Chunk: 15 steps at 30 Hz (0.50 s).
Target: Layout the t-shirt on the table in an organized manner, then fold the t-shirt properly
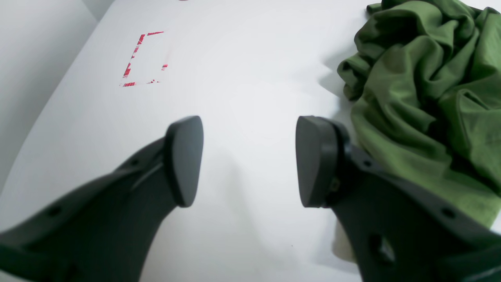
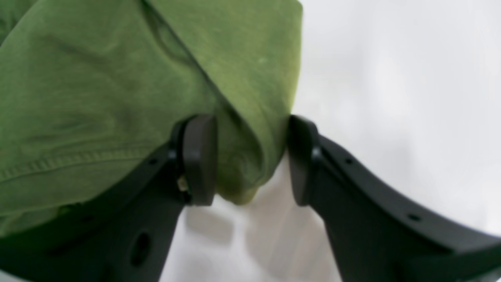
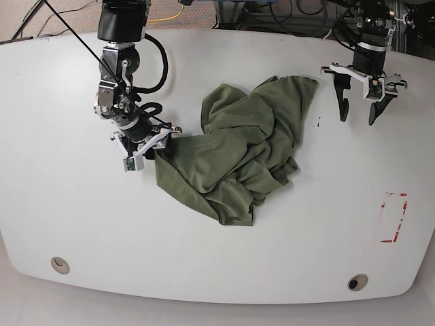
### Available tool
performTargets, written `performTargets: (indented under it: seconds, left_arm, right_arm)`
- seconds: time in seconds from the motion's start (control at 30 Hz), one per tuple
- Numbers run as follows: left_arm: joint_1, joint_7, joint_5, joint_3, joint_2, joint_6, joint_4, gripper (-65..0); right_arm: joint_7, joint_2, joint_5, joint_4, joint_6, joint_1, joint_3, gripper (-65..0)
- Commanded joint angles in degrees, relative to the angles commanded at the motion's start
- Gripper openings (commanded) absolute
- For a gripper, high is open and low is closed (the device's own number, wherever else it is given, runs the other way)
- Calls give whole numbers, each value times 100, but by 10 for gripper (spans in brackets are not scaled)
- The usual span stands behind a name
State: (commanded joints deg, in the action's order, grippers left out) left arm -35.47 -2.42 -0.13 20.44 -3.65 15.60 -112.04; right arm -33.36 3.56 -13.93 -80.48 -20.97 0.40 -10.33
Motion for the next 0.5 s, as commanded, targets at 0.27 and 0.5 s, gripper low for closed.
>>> performTargets:
  seconds: [0.27, 0.5]
  left_arm:
    - [18, 290, -26, -26, 0, 0, 9, -307]
    - [26, 747, -44, -53, 9, 440, 9, -306]
  right_arm:
    - [-18, -105, 0, -18, -352, 0, 0, -634]
    - [-18, -105, 9, -229, -396, -149, 9, -650]
